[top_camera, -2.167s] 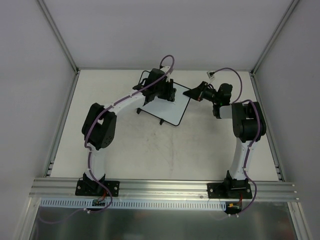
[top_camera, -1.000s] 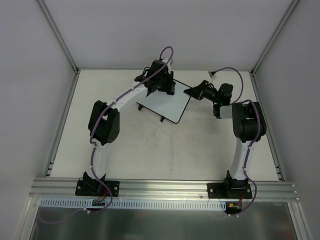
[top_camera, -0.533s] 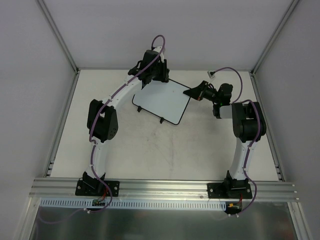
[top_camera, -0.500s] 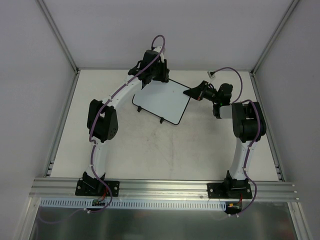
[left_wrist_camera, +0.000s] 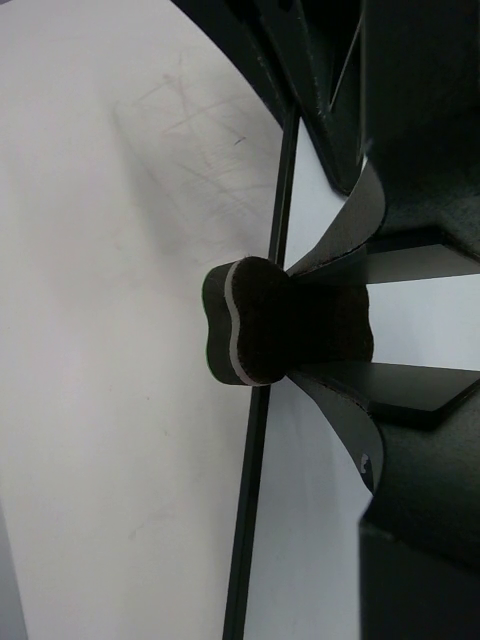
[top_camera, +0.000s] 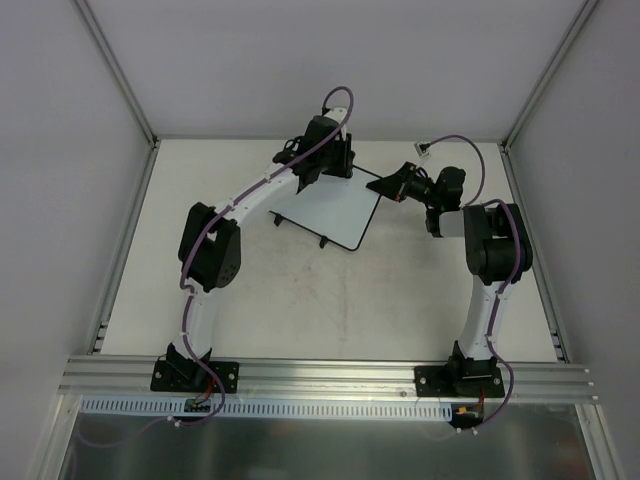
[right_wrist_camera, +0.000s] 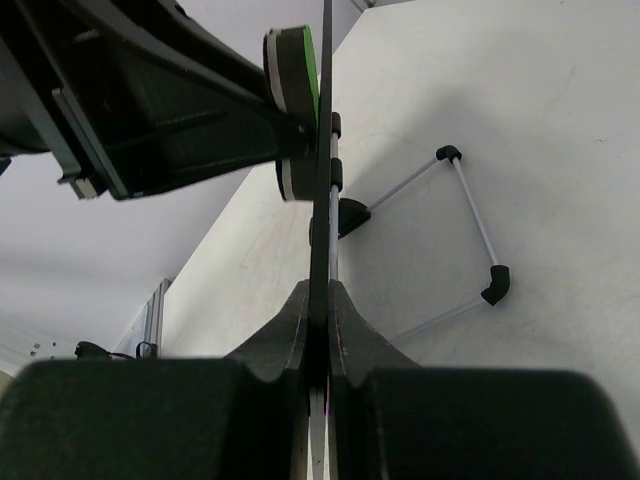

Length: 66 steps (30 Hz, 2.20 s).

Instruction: Erase the whiteboard

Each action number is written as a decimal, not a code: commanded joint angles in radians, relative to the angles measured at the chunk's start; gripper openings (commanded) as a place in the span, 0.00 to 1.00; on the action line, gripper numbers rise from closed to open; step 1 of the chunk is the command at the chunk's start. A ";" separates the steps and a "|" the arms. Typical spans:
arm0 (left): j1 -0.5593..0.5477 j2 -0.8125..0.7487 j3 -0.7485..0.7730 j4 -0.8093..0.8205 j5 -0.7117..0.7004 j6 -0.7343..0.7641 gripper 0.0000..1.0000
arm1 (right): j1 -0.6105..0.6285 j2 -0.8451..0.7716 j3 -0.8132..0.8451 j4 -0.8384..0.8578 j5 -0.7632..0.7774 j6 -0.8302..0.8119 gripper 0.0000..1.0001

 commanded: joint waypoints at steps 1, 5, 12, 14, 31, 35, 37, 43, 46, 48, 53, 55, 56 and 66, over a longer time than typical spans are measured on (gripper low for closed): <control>-0.035 -0.048 -0.082 0.051 -0.032 -0.028 0.00 | 0.040 -0.079 0.011 0.274 -0.160 0.036 0.00; -0.035 -0.093 -0.222 0.137 -0.024 -0.058 0.00 | 0.036 -0.082 0.008 0.272 -0.159 0.036 0.00; -0.034 -0.134 -0.381 0.226 -0.058 -0.075 0.00 | 0.036 -0.080 0.008 0.277 -0.157 0.036 0.00; -0.035 -0.139 -0.389 0.226 -0.050 -0.077 0.00 | 0.036 -0.080 0.008 0.277 -0.157 0.037 0.00; 0.055 -0.379 -0.420 0.166 -0.012 -0.006 0.00 | 0.035 -0.074 0.014 0.277 -0.156 0.042 0.00; 0.127 -0.543 -0.564 0.166 -0.006 -0.014 0.00 | 0.035 -0.072 0.016 0.277 -0.150 0.043 0.00; 0.149 -0.618 -0.650 0.166 -0.003 -0.012 0.00 | 0.035 -0.068 0.017 0.278 -0.147 0.043 0.00; 0.201 -0.767 -0.858 0.169 0.013 -0.016 0.00 | 0.032 -0.065 0.016 0.277 -0.121 0.037 0.00; 0.201 -0.801 -0.889 0.174 0.059 -0.029 0.00 | 0.030 -0.060 0.017 0.275 -0.111 0.036 0.00; 0.198 -0.765 -0.862 0.191 0.097 -0.038 0.00 | 0.030 -0.062 0.013 0.275 -0.104 0.031 0.00; 0.126 -0.622 -0.770 0.248 0.047 -0.037 0.00 | 0.027 -0.071 -0.003 0.274 -0.088 0.025 0.00; 0.106 -0.547 -0.699 0.249 0.048 -0.032 0.00 | 0.027 -0.072 -0.004 0.274 -0.087 0.023 0.00; 0.097 -0.524 -0.675 0.248 0.048 -0.034 0.00 | 0.026 -0.074 -0.004 0.274 -0.087 0.023 0.00; 0.022 -0.297 -0.484 0.300 0.004 -0.051 0.00 | 0.026 -0.077 -0.006 0.275 -0.087 0.022 0.00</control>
